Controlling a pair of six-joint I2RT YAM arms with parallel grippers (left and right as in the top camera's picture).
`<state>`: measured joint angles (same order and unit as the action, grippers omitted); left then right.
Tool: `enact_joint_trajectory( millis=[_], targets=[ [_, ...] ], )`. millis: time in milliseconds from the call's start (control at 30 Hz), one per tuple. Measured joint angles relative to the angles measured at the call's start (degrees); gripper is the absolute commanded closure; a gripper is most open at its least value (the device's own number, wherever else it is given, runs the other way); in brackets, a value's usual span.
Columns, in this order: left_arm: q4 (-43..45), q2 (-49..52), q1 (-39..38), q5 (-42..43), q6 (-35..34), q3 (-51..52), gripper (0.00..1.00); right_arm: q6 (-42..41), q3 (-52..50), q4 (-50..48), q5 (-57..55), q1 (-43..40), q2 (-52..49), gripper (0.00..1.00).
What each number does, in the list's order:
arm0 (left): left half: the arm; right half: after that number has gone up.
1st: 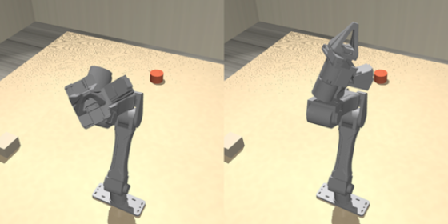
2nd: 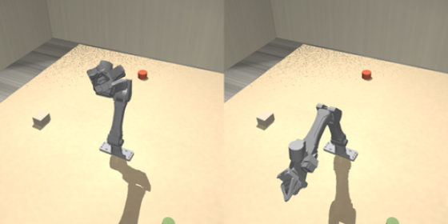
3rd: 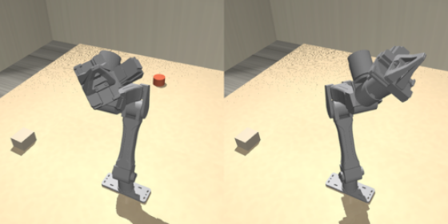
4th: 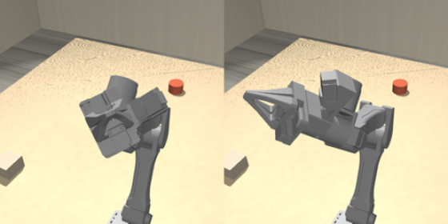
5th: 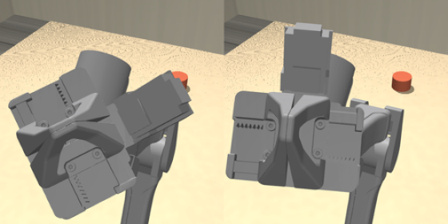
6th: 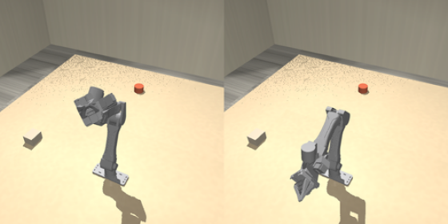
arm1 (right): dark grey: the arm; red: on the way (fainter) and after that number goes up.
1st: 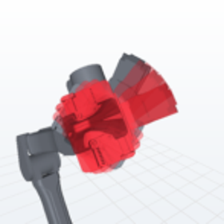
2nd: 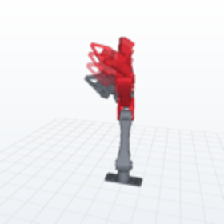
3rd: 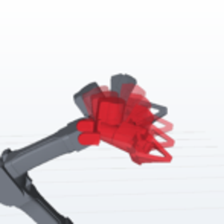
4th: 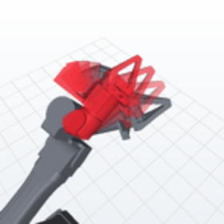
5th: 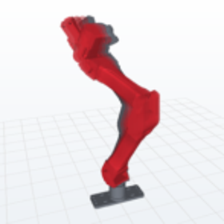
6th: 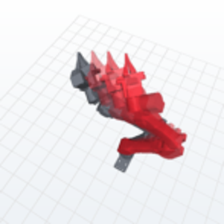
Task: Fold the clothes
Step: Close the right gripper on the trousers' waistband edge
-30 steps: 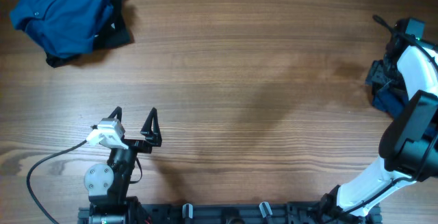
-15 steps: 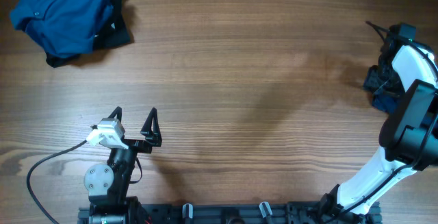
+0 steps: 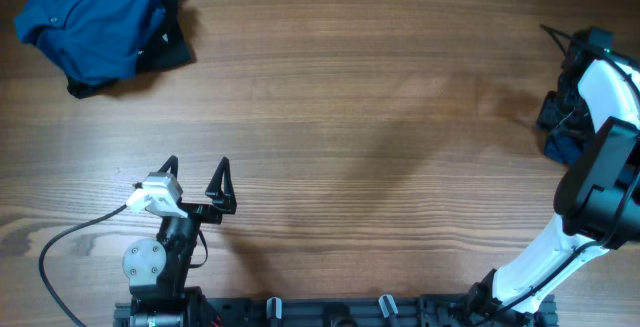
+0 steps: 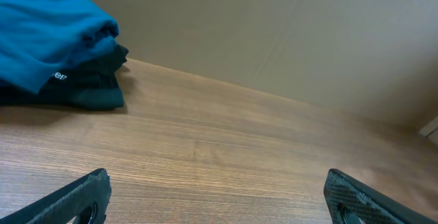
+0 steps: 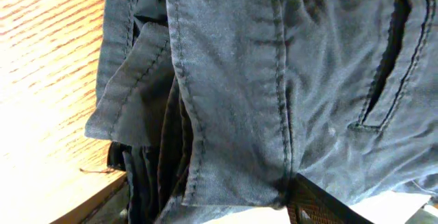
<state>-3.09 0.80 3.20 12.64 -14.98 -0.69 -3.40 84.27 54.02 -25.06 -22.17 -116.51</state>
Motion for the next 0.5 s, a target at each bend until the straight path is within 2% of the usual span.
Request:
enact_joint_trajectory(
  millis=[333,500],
  targets=[
    [0.0,0.0,0.0,0.0,0.0,0.0,0.0,0.0,0.1,0.2,0.8,0.0,0.0,0.34],
    [0.0,0.0,0.0,0.0,0.0,0.0,0.0,0.0,0.1,0.2,0.8,0.0,0.0,0.38]
  ],
)
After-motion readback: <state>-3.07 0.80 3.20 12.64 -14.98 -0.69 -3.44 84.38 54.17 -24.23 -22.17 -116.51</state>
